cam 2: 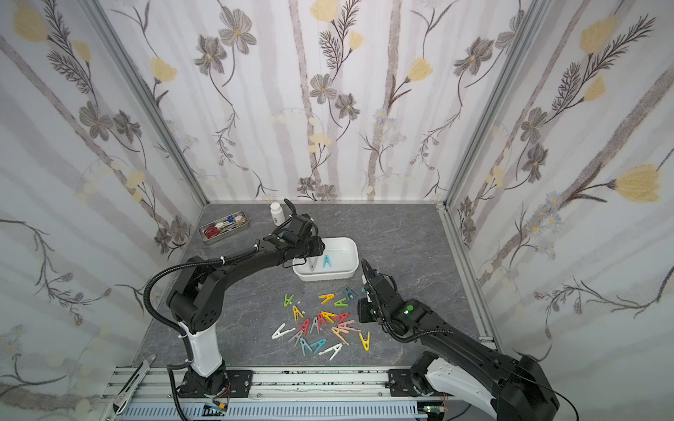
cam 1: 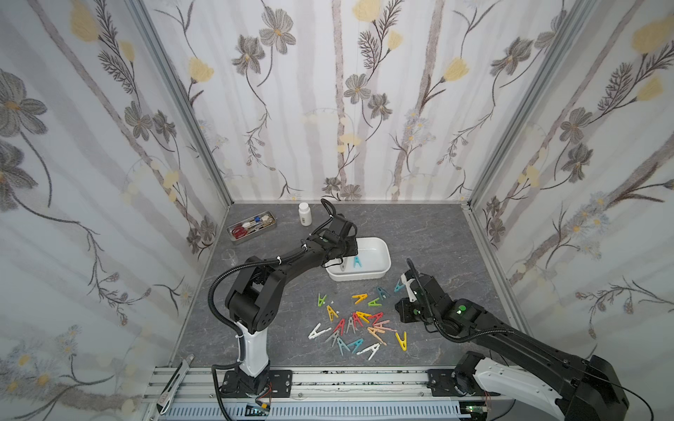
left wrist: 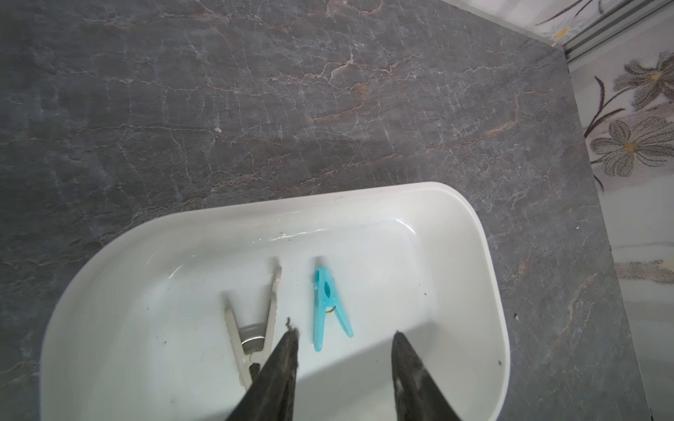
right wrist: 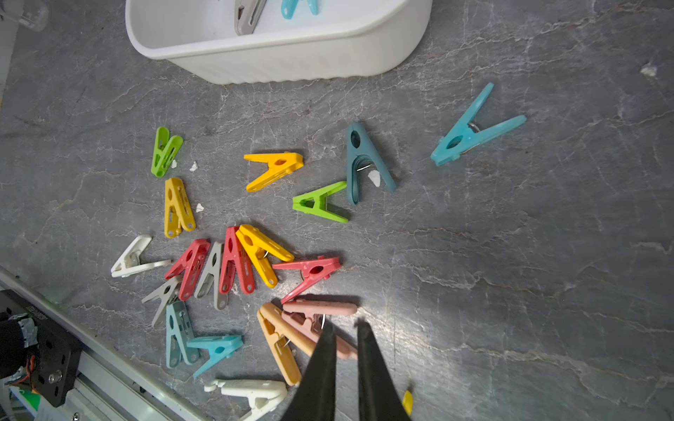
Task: Put the clothespins into the storage box
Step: Pick up the clothespin from the center of the board.
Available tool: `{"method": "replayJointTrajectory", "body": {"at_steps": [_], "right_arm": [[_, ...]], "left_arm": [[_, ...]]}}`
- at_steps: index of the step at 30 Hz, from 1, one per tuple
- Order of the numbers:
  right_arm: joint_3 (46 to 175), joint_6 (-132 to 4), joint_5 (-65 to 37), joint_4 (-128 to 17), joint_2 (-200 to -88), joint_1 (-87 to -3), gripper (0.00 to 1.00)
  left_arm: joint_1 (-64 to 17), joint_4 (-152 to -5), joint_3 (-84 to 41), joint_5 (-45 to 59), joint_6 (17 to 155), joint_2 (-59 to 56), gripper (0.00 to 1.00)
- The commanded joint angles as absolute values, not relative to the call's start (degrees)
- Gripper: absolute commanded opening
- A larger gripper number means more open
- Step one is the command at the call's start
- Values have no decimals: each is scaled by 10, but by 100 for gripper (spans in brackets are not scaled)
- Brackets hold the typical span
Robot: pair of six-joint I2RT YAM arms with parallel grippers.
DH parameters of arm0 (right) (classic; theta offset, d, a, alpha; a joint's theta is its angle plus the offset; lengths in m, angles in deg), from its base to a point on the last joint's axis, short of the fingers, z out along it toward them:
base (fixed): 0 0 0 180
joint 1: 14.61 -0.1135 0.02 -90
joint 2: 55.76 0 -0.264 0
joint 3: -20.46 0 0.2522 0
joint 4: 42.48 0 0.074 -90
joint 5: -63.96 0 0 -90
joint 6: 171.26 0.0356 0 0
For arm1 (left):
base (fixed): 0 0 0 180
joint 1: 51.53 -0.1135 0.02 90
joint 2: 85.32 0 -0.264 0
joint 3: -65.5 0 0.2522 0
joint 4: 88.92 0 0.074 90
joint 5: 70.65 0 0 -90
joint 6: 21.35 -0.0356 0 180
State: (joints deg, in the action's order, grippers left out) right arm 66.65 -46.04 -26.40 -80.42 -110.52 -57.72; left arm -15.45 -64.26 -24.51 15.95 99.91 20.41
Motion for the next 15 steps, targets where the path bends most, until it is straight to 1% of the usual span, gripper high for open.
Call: {"method": "replayJointTrajectory", "body": {"at_steps": [1,4,9,11,15], "right_arm": [[664,-425,-307,-833,-1073,-579,17],[640,-401,-310,-851,-1049,-579,24],[628,-372,-289,-882,-1067,-579,25],[613,-361,-278,-877,-1070,-581,27],[590,-349,-257,-867,-1077,-584,27]], "left_arm": [[-145,-668,-200,194,998,153,42],[-143,-695,-143,201,1014,98,44],[-143,-684,-102,211,1029,35,45],[-143,-677,-89,217,1031,15,45],[-143,-672,-59,225,1036,-25,46]]}}
